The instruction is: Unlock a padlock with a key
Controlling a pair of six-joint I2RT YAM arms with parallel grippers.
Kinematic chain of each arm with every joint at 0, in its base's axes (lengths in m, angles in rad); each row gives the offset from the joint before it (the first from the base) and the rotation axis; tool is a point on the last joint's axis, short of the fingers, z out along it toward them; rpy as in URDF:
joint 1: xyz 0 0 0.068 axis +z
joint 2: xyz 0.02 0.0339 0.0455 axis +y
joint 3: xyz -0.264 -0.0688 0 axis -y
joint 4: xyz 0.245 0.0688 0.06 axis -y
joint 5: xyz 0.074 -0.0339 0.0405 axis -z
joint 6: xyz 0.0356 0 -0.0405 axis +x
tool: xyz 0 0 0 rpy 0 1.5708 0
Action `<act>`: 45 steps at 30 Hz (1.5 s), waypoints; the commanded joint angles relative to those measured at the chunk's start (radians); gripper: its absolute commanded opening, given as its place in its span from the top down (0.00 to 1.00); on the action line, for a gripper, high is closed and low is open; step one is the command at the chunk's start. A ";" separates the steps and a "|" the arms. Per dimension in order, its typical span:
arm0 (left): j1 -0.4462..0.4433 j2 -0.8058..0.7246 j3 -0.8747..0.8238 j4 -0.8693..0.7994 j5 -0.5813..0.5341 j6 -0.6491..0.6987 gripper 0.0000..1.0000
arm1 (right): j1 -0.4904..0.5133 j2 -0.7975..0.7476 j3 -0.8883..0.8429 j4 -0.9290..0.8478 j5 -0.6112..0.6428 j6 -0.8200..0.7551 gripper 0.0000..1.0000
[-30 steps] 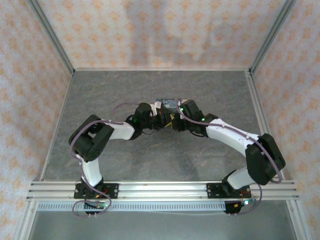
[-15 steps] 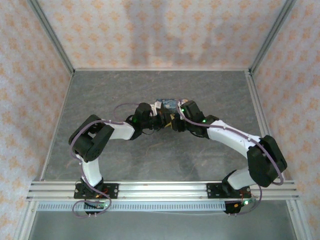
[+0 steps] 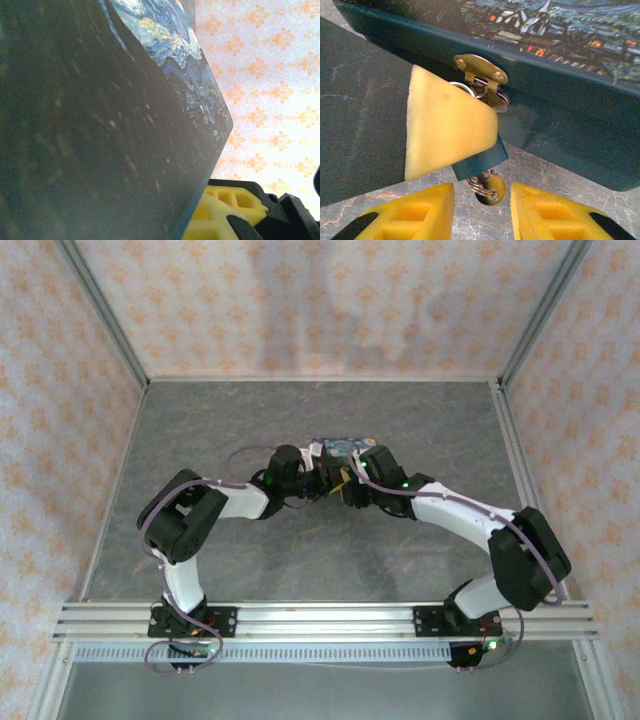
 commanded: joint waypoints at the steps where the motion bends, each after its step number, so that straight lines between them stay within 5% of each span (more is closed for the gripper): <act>1: 0.007 -0.027 0.021 0.069 0.027 -0.014 1.00 | 0.009 0.013 -0.012 0.048 -0.001 -0.023 0.65; 17: 0.007 -0.011 0.020 0.084 0.036 -0.023 1.00 | 0.055 0.017 0.028 -0.005 0.123 -0.083 0.74; 28: 0.007 -0.010 0.005 0.084 0.035 -0.015 1.00 | 0.059 0.017 0.069 -0.064 0.078 -0.092 0.90; 45: 0.007 -0.028 -0.013 0.053 0.031 0.018 1.00 | 0.059 0.041 0.084 -0.049 -0.031 0.012 0.98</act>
